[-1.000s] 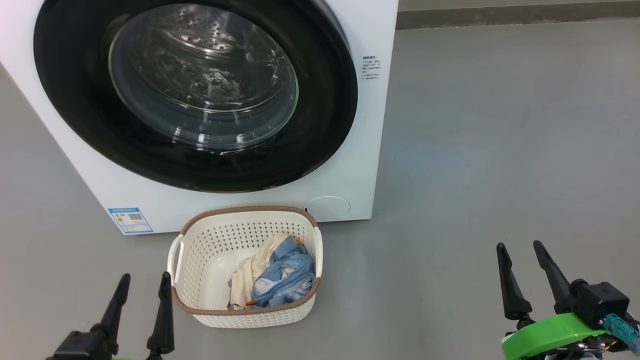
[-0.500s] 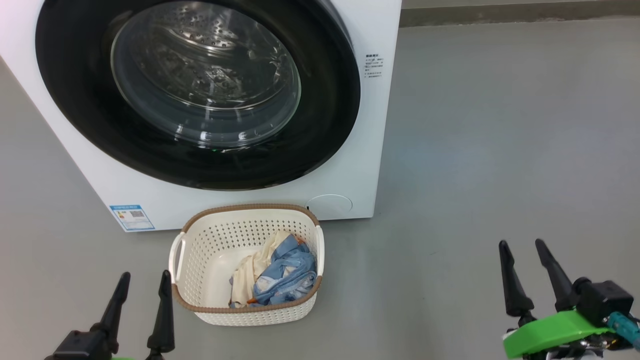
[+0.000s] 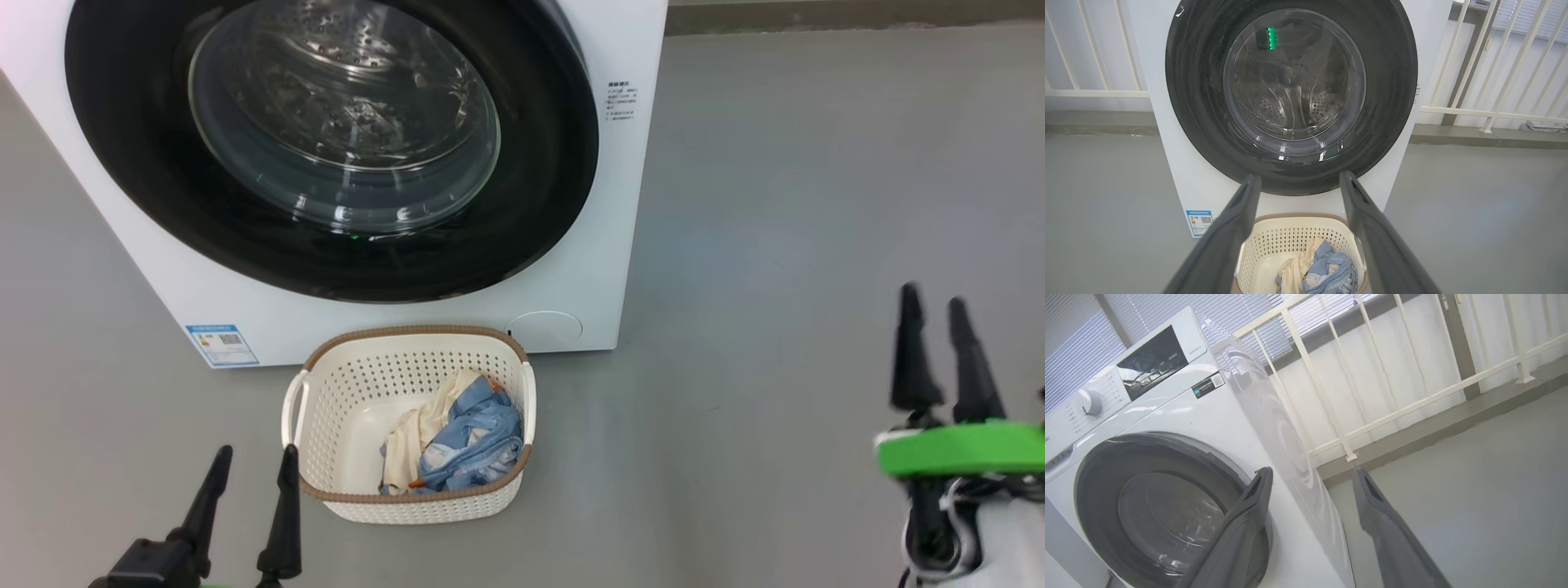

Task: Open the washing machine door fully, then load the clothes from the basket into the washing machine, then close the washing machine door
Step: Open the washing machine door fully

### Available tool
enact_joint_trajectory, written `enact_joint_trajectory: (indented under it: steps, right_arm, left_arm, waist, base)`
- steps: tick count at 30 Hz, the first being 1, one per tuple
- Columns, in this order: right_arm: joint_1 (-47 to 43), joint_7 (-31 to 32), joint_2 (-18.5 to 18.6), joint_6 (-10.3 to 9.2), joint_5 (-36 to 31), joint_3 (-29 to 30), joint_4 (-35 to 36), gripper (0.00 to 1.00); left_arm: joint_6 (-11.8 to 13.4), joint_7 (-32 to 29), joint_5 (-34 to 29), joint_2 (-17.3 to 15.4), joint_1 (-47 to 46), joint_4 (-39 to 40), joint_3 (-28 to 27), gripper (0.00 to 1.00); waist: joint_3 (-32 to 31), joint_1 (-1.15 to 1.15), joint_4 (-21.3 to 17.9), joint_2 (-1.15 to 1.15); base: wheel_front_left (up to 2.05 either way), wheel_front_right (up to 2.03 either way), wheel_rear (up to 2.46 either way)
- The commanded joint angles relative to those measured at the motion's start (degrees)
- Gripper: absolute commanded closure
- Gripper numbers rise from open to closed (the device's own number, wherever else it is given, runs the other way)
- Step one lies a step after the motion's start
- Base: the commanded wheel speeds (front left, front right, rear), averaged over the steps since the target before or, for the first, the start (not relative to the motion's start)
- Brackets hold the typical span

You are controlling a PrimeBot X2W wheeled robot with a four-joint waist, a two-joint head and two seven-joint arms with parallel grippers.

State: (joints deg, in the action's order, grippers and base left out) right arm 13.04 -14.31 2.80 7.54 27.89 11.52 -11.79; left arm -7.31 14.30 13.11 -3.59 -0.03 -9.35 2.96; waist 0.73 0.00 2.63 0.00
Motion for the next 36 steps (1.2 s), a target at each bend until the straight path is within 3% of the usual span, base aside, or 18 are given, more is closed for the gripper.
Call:
enact_joint_trajectory:
  steps: [1, 10, 11, 13, 14, 22, 36]
  right_arm:
    - [2.94, -0.69, 0.19, -0.05, 2.53, -0.81, 1.12, 0.0]
    - [11.0, 3.84, 0.11, -0.05, 23.76, 4.19, -3.25, 0.0]
    - [12.05, 5.06, 0.11, -0.05, 25.83, 4.88, -3.91, 0.13]
    - [14.11, 7.45, 0.11, -0.05, 29.03, 6.09, -5.19, 0.76]
    - [15.14, 8.49, 0.11, -0.05, 30.26, 6.79, -5.82, 1.0]
    - [22.67, 19.18, 1.19, -0.05, 35.02, 10.42, -11.42, 1.0]
    - [33.29, 39.18, 4.16, -0.05, 32.82, 13.63, -18.65, 1.0]
  left_arm:
    - [-0.18, 0.7, 0.05, -0.76, -1.13, 1.32, -1.55, 0.0]
    - [-0.18, 0.7, 0.48, -0.79, -1.91, 1.33, 0.04, 0.0]
    - [-0.18, 0.7, 0.51, -0.77, -2.06, 1.34, 0.27, 0.0]
    - [-0.18, 0.7, 0.6, -0.73, -2.32, 1.3, 0.74, 0.0]
    - [-0.18, 0.7, 0.65, -0.71, -2.46, 1.3, 0.98, 0.0]
    - [-0.18, 0.7, 1.02, -0.5, -3.47, 1.01, 2.78, 0.0]
    - [-0.18, 0.7, 1.1, 0.07, -5.32, 2.89, 3.55, 0.0]
  waist:
    - [0.22, 0.0, 0.17, 0.0]
    - [1.97, 0.0, 1.23, 0.0]
    - [2.25, 0.0, 1.43, 0.0]
    - [2.73, 0.0, 1.81, 0.0]
    - [3.01, 0.0, 2.02, 0.0]
    - [4.91, 0.0, 3.85, 0.0]
    - [8.6, 0.0, 6.91, 0.0]
  base:
    - [0.0, 0.0, 0.0]
    - [0.0, 0.0, 0.0]
    - [0.0, 0.0, 0.0]
    - [0.0, 0.0, 0.0]
    - [0.0, 0.0, 0.0]
    - [0.0, 0.0, 0.0]
    - [0.0, 0.0, 0.0]
